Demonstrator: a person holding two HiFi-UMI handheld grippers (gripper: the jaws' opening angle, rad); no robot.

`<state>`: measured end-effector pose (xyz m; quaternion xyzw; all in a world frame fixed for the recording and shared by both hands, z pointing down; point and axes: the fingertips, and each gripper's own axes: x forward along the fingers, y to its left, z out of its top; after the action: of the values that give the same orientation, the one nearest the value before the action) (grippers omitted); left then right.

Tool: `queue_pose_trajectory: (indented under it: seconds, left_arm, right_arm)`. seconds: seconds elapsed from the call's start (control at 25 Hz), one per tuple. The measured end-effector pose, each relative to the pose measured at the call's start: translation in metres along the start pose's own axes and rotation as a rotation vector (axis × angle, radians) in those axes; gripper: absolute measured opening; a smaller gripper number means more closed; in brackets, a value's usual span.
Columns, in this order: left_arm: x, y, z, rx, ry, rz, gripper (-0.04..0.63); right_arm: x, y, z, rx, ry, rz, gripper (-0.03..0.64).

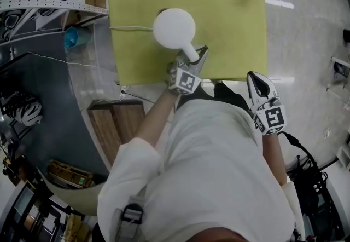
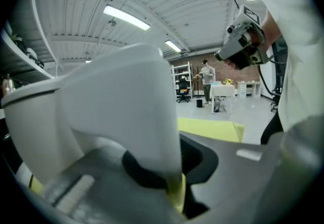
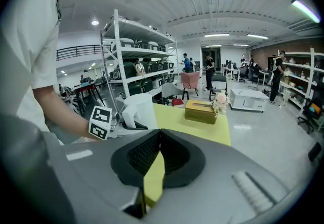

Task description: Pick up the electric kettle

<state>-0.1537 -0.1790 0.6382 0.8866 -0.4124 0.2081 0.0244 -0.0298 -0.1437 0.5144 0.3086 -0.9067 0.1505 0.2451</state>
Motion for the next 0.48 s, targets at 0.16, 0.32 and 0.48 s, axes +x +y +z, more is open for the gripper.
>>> queue_pose_trajectory:
  seconds: [0.16,0.32,0.48]
  left_arm:
    - [0.001,0.004,0.01,-0.017,0.006,-0.011,0.018]
    - [-0.004,0.01,0.016,-0.043,0.013,-0.027,0.018]
    - [-0.005,0.014,0.024,-0.033,0.011,-0.03,0.018]
  right_arm:
    - [-0.005,-0.003,0.001,0.015,-0.009,-0.024,-0.003]
    - [-0.008,-0.001,0.002,0.029,-0.016,-0.045,-0.003]
    - [-0.009,-0.003,0.004,0.037,-0.024,-0.055,-0.003]
